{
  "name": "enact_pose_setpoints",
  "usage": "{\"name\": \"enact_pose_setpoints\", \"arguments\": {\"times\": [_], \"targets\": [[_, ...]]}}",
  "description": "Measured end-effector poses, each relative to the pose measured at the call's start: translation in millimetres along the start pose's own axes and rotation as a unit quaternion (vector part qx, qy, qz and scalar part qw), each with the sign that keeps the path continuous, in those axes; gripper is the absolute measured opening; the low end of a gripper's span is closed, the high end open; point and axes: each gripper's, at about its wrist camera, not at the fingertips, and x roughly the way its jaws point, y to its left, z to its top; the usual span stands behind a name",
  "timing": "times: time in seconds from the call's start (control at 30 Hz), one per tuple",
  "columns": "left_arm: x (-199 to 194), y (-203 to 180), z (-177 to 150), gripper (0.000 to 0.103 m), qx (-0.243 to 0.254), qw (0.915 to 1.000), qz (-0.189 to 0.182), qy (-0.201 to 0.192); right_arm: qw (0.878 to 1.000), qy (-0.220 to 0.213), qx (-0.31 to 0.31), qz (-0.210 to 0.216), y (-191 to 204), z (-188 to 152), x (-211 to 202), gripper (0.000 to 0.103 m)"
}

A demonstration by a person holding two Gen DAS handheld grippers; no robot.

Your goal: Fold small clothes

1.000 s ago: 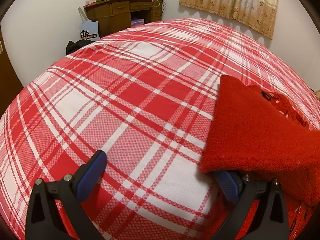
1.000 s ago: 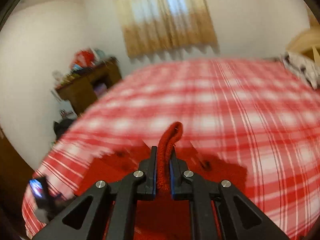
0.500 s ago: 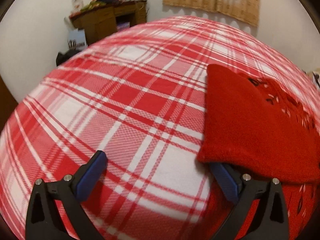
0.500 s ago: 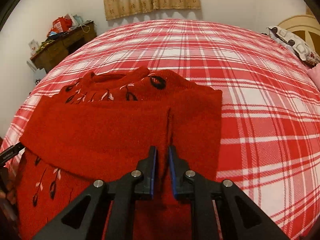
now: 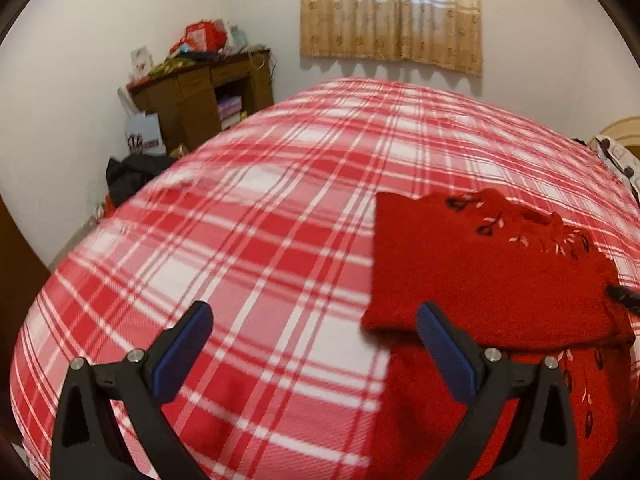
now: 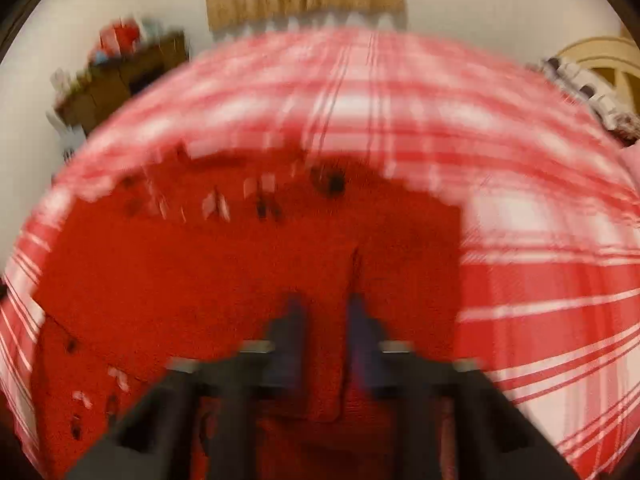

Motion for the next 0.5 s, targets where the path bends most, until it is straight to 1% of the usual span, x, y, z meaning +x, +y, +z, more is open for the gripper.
{"name": "enact_pose_setpoints", "arguments": {"times": [0.03, 0.07, 0.17, 0.23, 0.3, 0.37, 0.47, 0.5], "targets": [[1.2, -5.2, 3.8, 0.103, 0.004, 1.0000, 0.001, -0.002, 1.000, 0.000, -0.012, -0.002, 3.7, -0.2, -1.8, 0.008], [1.6, -8.0, 5.0, 0.103, 0.004, 1.0000, 0.000, -0.003, 1.000, -0.006, -0.015, -0.009, 4.9, -0.2, -6.3, 0.008], [3.3, -13.5, 8.4, 0.103, -0.001, 1.0000, -0.006, -0.005, 0.997, -0.067, -0.025, -0.027, 4.6, 2.8, -39.8, 0.008], [7.9, -17.0, 11.7, 0.103, -0.006, 1.0000, 0.002, -0.007, 0.993, -0.098, -0.032, -0.050, 1.3, 6.9, -57.9, 0.008], [13.8, -20.4, 13.7, 0.103, -0.013, 0.9999, 0.005, -0.002, 0.991, -0.105, -0.040, -0.071, -3.6, 8.4, -62.2, 0.008], [21.4, -25.0, 15.5, 0.103, -0.018, 0.9998, 0.011, 0.002, 0.991, -0.088, -0.043, -0.090, -11.0, 6.5, -50.2, 0.008], [34.1, -38.1, 15.3, 0.103, -0.006, 0.9996, 0.024, 0.012, 0.997, -0.032, -0.028, -0.069, -21.4, -3.3, -17.3, 0.009], [39.0, -42.5, 14.5, 0.103, -0.002, 0.9995, 0.028, 0.014, 0.997, -0.017, -0.022, -0.068, -23.5, -9.0, -5.4, 0.009]]}}
